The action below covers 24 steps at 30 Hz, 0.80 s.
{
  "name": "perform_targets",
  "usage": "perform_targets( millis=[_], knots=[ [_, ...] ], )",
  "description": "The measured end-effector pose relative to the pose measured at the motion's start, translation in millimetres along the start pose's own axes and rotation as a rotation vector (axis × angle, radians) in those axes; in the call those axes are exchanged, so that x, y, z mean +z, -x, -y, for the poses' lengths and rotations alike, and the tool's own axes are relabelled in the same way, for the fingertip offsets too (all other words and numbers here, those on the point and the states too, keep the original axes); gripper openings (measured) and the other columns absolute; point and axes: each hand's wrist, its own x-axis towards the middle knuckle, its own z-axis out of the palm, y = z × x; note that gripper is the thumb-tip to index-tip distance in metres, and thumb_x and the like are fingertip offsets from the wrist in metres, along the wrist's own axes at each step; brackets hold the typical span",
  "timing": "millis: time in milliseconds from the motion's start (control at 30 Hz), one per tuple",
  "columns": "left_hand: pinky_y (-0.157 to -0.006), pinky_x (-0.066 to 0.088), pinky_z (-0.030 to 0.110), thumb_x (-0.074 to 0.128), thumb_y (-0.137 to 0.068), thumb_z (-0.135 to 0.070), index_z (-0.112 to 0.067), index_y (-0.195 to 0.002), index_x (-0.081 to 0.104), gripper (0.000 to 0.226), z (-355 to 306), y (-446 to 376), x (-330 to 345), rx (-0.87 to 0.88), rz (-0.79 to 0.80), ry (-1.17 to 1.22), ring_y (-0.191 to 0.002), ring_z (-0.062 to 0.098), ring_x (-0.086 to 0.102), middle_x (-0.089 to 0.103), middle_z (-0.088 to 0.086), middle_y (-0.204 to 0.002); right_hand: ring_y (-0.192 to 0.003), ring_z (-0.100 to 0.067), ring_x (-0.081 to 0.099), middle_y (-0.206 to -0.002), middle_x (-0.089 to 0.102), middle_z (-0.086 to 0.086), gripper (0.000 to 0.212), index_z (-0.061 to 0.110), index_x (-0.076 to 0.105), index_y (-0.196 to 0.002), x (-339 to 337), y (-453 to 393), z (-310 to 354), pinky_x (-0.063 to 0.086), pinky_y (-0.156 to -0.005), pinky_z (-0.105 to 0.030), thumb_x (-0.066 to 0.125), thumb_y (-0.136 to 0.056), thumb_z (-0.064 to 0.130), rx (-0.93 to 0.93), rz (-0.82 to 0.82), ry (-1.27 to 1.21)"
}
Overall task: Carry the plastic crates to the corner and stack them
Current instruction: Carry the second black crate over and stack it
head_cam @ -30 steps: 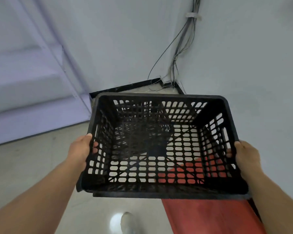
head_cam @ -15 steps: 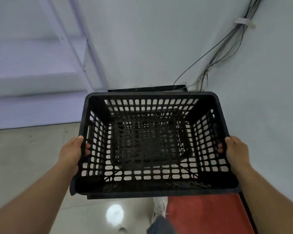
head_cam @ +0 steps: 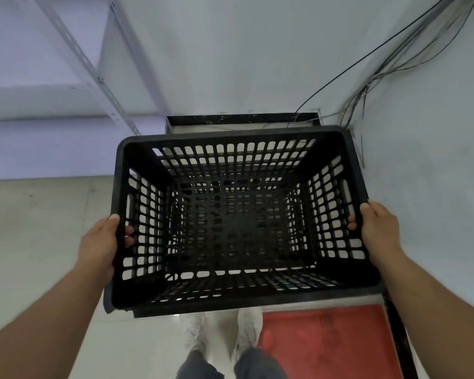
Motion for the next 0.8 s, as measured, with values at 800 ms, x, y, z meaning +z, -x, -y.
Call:
perform_targets(
  millis=[800],
  knots=[
    [-0.063,0.046,0.037,0.042,-0.098,-0.029,-0.017,-0.089,0.057,0.021,-5,-64,37,0.011,0.042,-0.032,-0.063,0.018,0.049,0.057,0.005,-0.079,-0.047,-0.004,0.057,-0.072,0.059,-0.006,0.022,0.012,0.058,-0.099,41,-47,-5,0.047,-0.067,-0.032,0.039,-0.097,0.02,0.023,0.001,-0.059]
  ],
)
